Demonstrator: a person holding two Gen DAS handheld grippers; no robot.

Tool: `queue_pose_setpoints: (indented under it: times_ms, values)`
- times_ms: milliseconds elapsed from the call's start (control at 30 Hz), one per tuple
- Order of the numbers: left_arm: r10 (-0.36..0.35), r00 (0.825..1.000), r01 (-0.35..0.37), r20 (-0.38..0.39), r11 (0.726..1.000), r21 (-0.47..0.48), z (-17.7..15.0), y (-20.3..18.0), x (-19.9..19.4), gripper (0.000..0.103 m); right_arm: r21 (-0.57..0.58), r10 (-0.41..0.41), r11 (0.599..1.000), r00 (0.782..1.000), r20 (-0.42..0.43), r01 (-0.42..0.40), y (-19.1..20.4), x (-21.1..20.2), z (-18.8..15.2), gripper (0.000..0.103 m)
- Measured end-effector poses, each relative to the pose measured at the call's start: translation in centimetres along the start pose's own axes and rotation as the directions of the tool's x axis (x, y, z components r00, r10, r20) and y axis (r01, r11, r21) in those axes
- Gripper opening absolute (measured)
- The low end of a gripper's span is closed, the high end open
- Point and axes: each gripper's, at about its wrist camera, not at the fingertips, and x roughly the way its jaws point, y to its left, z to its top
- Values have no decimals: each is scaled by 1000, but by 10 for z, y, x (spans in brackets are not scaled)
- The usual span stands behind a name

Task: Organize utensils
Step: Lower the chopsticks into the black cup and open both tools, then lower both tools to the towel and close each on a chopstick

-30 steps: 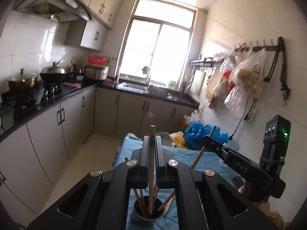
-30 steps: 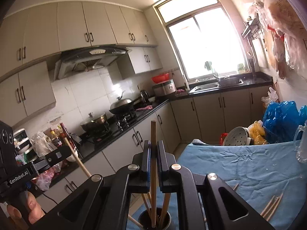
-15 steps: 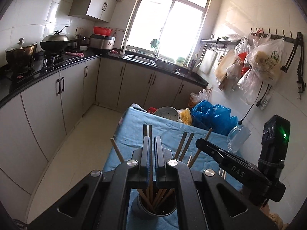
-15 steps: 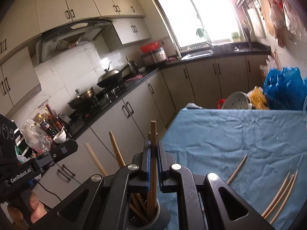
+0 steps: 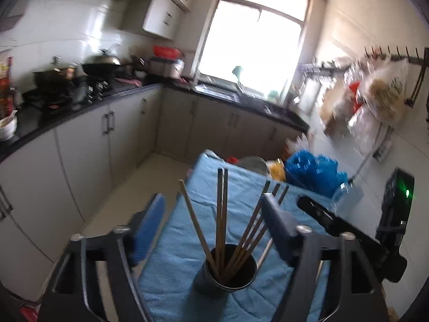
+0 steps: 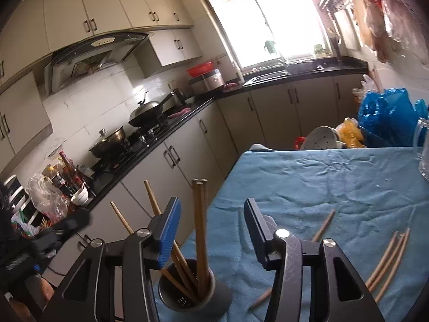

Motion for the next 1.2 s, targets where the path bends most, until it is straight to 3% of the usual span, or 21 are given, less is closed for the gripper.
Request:
queue_pose_setpoints:
  times_ms: [133, 300, 467, 633, 700, 767, 933, 1067, 1200]
  values:
    - [-6, 999, 6, 33, 1000, 12, -7, -13, -22, 84, 16, -40, 999, 999, 8, 40, -18, -28, -9, 60]
    - [-58, 998, 58, 1, 995, 75, -24, -44, -32, 84, 28, -133, 991, 991, -3, 133, -57, -68, -31, 63]
    - [-112, 990, 122, -88, 986, 114, -53, -81, -21, 84, 102, -254, 961, 966, -51, 258, -122, -109, -61, 63]
    - [-164, 959, 206, -231, 964, 167, -89, -127, 13, 84, 162, -313, 930, 941, -124, 331, -177, -130, -88, 63]
    - [-166, 945, 227, -283, 953, 200, -105, -147, 33, 84, 176, -305, 926, 937, -170, 333, -196, -130, -100, 62]
    - [-153, 933, 237, -326, 943, 235, -121, -162, 52, 84, 184, -282, 929, 938, -204, 320, -208, -124, -108, 48]
    - [-138, 898, 247, -418, 944, 219, -149, -179, 99, 84, 175, -227, 944, 937, -267, 279, -220, -92, -115, 46]
    - [-106, 894, 221, -435, 950, 221, -156, -183, 123, 83, 135, -243, 946, 922, -303, 294, -221, -60, -111, 44]
    - [-93, 884, 218, -458, 949, 227, -156, -189, 144, 83, 30, -347, 923, 864, -366, 383, -222, -27, -110, 31]
